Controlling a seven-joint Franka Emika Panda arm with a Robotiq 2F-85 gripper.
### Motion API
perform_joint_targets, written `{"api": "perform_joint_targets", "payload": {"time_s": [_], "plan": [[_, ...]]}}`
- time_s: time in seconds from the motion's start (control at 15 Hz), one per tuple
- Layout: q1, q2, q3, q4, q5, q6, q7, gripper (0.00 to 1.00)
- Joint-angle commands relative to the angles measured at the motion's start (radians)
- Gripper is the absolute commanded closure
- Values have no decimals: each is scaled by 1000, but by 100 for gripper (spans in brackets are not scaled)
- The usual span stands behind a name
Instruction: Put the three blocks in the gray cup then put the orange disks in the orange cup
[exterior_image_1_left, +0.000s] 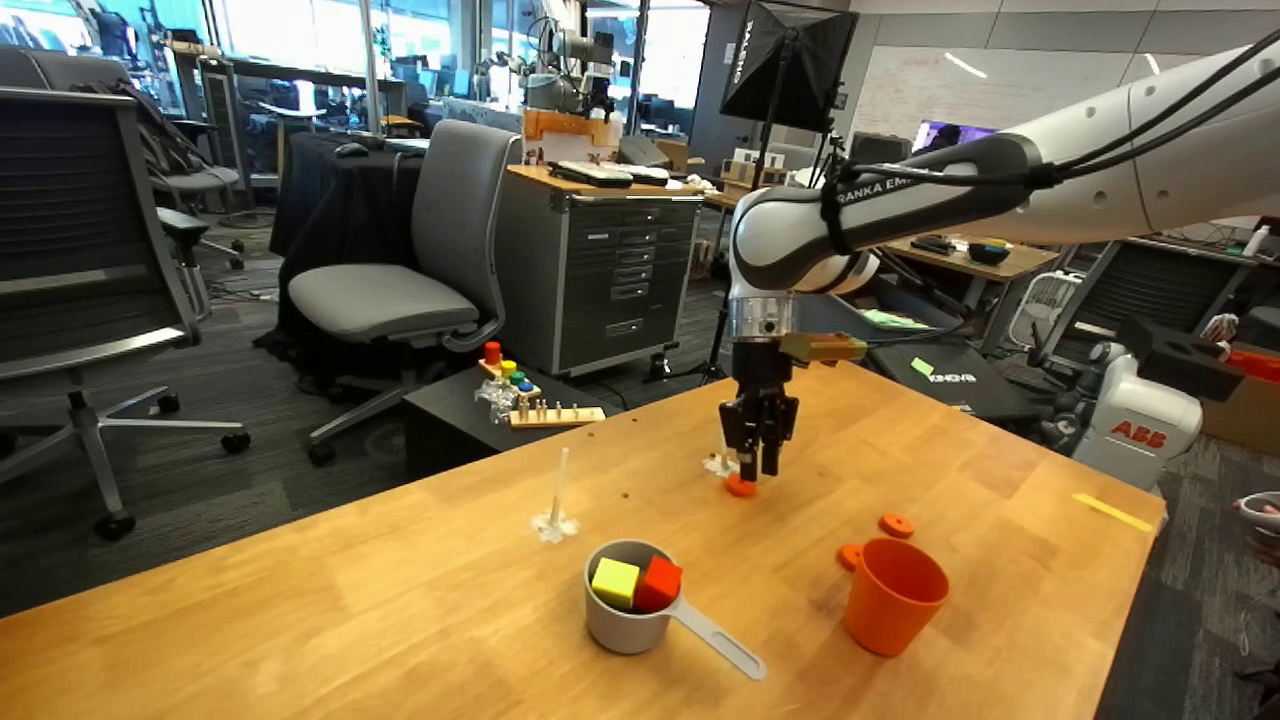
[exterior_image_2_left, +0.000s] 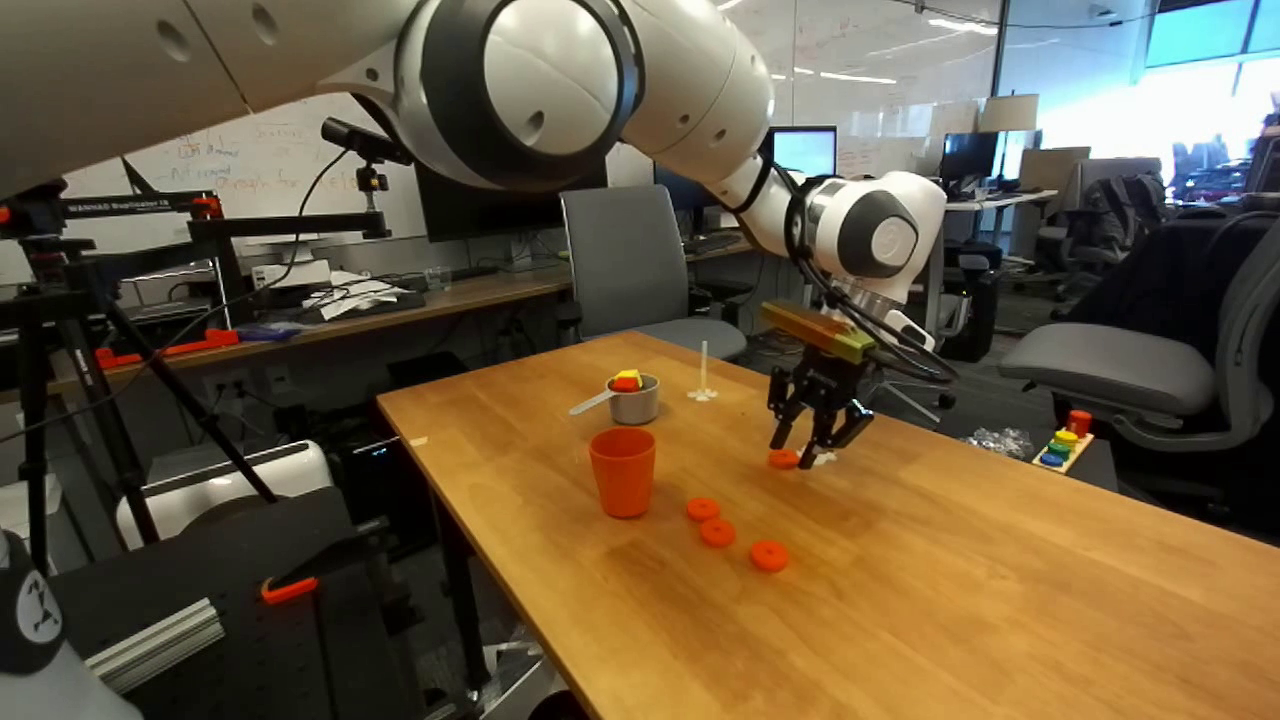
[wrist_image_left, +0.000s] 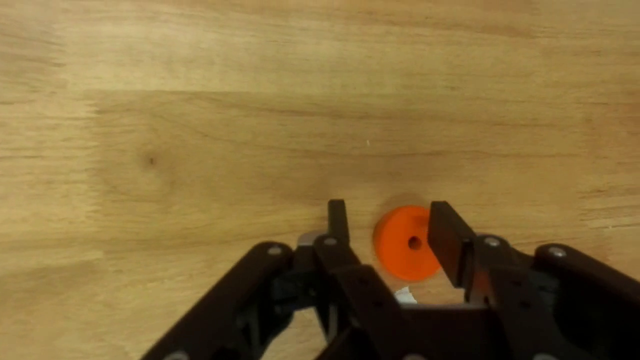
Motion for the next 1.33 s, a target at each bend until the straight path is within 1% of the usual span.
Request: {"api": "perform_joint_targets", "payload": {"time_s": [0.0, 0.07, 0.13, 0.2, 0.47, 0.8, 1.0, 1.27], "plan": [[12, 3, 3, 37, -2, -55, 9, 21], [18, 4, -1, 40, -6, -60, 12, 14], [26, 4, -6, 43, -13, -69, 16, 5], [33, 6, -10, 47, -20, -78, 19, 1], [58, 17, -28, 72, -54, -144, 30, 0], [81, 47, -43, 118, -77, -190, 28, 0], [87, 70, -51, 152, -81, -191, 25, 0], [86, 96, -38, 187, -85, -143, 11, 0]]}}
